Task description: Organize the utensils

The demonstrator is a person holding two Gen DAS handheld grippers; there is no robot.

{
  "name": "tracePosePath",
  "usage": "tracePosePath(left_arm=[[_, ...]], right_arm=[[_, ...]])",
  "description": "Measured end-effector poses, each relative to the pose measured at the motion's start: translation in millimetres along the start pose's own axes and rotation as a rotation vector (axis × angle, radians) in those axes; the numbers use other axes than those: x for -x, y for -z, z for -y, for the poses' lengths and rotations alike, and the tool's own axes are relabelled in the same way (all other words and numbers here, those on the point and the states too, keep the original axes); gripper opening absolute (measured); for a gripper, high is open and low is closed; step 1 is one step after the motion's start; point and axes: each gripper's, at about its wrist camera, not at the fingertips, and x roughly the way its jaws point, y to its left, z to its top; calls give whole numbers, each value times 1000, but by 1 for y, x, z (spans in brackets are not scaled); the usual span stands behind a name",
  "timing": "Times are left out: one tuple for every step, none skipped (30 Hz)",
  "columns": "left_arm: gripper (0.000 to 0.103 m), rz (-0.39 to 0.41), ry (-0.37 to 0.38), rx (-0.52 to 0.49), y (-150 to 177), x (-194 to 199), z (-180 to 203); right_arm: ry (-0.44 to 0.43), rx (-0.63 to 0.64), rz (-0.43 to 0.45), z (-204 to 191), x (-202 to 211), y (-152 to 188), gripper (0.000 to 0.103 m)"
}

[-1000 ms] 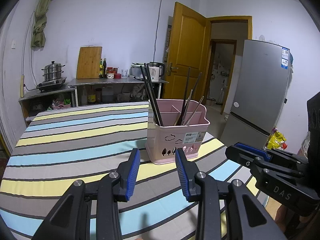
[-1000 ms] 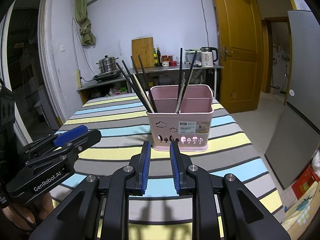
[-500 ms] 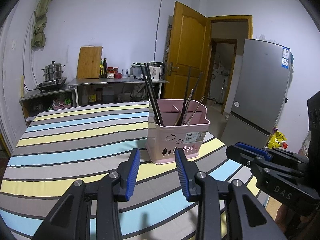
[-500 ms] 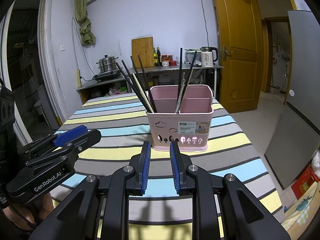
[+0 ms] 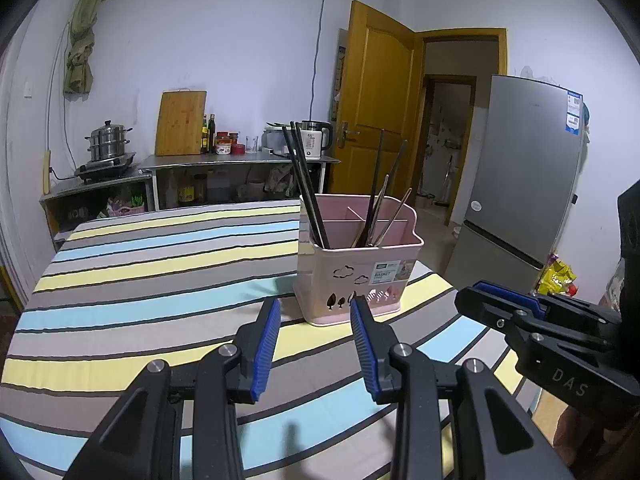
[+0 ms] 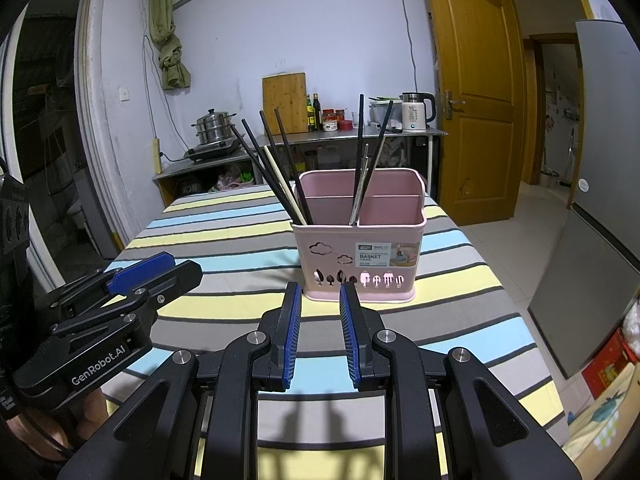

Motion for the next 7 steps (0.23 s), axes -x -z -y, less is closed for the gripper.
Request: tracePosePath(left_arm=[[36,0,1,1,0,0,0],[36,0,3,3,1,0,0],[36,0,5,4,1,0,-1],[36,0,6,5,1,0,-1],[36,0,6,5,1,-1,-1],[36,-1,8,6,1,-1,-1],[36,-3,10,8,1,-1,-2]], right_arm=[[1,0,0,0,0,0,21],[1,0,0,0,0,0,21],[0,-1,0,0,0,0,21],[0,-1,0,0,0,0,21],[0,-1,0,0,0,0,21],[0,0,-1,0,0,0,21],[0,0,0,0,0,0,21]])
